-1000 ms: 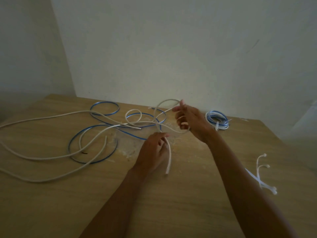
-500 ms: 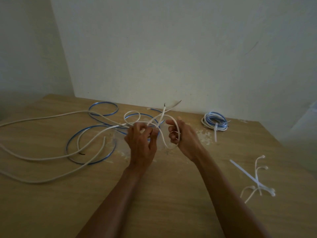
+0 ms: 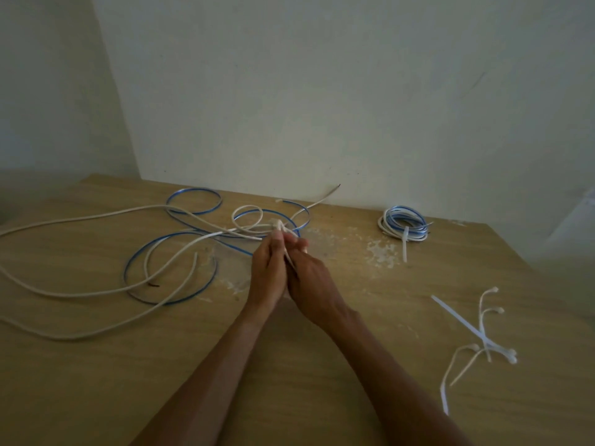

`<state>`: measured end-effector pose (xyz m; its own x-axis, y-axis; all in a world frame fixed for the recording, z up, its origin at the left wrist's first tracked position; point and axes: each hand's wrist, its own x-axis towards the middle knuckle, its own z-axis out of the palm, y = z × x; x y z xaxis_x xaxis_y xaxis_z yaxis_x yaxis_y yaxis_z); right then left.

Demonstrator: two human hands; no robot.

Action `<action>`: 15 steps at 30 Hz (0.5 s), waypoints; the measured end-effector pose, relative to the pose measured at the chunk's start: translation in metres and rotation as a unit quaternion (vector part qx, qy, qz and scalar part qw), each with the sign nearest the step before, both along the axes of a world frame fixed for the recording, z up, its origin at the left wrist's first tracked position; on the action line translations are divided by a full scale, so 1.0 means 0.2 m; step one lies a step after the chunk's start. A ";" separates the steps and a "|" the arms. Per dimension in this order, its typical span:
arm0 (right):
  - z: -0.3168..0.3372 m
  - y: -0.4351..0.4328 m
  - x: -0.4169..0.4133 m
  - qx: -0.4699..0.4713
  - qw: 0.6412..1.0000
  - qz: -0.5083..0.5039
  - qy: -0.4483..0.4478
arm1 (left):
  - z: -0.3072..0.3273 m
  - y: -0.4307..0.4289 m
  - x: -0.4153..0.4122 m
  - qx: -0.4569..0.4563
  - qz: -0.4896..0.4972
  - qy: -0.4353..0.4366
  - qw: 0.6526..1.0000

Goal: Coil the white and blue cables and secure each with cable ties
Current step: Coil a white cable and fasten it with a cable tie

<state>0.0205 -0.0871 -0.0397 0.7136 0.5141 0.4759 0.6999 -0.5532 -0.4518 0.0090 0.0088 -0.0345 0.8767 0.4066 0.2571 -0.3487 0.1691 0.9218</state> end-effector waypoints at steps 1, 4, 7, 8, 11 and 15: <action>0.00 -0.01 0.01 -0.026 0.999 -0.018 -0.013 | 0.02 0.02 0.01 -0.091 0.000 0.015 0.996; 0.03 -0.08 0.06 -0.119 0.988 -0.100 -0.021 | 0.00 0.15 0.06 -0.402 -0.065 0.034 0.913; 0.09 -0.12 0.12 -0.037 0.978 -0.015 0.203 | -0.08 0.25 0.06 -0.455 -0.116 0.054 0.881; 0.10 -0.12 0.16 0.032 0.967 0.008 0.251 | -0.10 0.27 0.07 -0.452 -0.139 0.054 0.879; 0.09 -0.05 0.42 0.095 0.969 -0.164 0.156 | -0.12 0.29 0.07 -0.445 -0.181 0.057 0.875; -0.05 0.06 0.69 -0.088 0.946 -0.241 0.200 | -0.11 0.28 0.05 -0.455 -0.208 0.076 0.863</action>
